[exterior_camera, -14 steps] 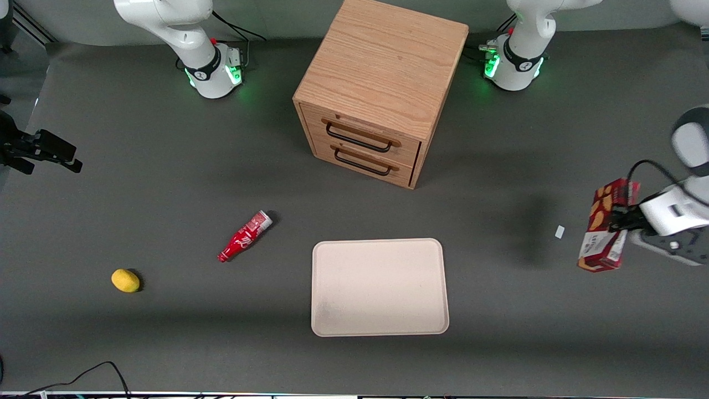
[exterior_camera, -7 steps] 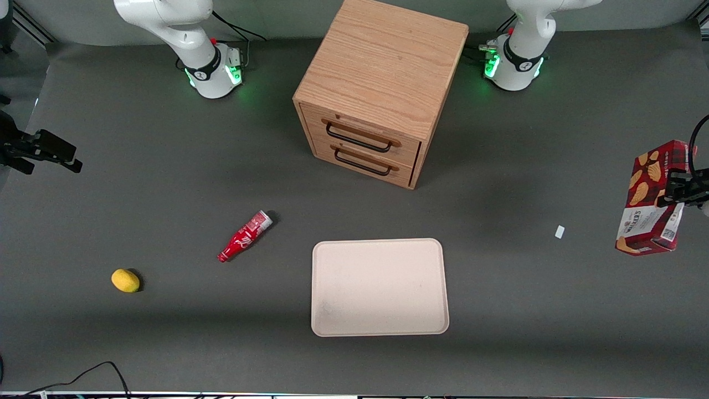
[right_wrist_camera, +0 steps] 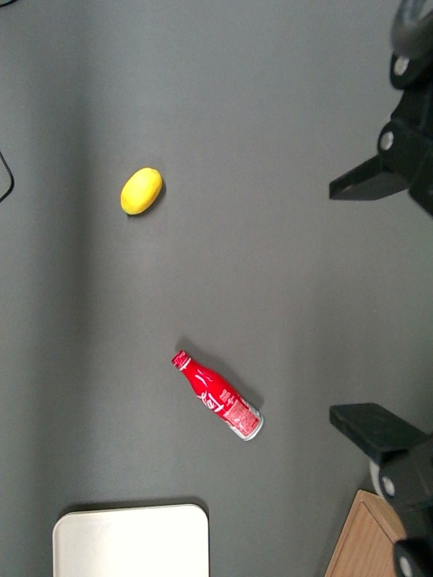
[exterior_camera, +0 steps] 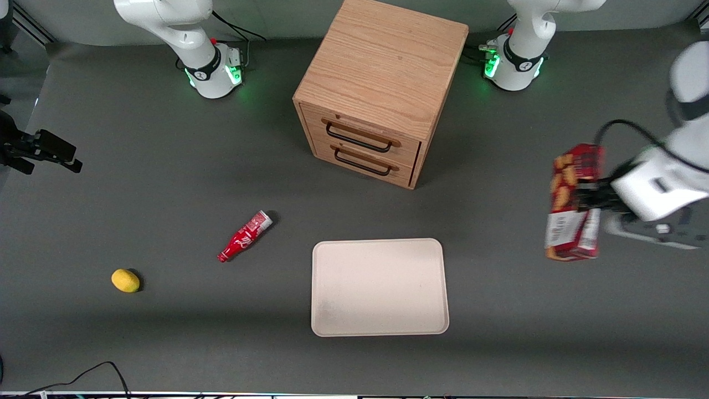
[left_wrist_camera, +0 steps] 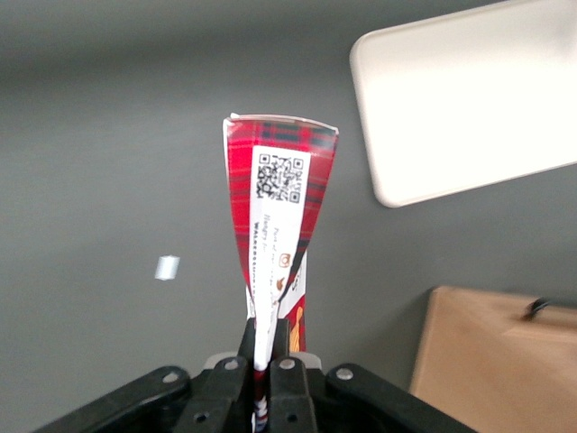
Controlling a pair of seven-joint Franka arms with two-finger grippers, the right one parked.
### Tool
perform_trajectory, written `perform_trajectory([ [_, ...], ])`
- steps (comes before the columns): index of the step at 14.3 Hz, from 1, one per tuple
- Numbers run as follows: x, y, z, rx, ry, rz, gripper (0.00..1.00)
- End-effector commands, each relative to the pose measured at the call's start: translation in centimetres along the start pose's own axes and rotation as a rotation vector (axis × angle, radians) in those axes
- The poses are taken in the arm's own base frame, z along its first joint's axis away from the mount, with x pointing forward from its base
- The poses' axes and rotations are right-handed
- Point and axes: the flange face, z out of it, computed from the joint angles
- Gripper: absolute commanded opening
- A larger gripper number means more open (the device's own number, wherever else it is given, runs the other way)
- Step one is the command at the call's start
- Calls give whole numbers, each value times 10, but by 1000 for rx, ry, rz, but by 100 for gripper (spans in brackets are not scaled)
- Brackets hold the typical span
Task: Place red cookie box on tray
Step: 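Carry the box over the cream tray with the left gripper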
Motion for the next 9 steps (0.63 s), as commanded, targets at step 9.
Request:
perform_trajectory([
  [9, 96, 158, 170, -16, 140, -170, 0],
])
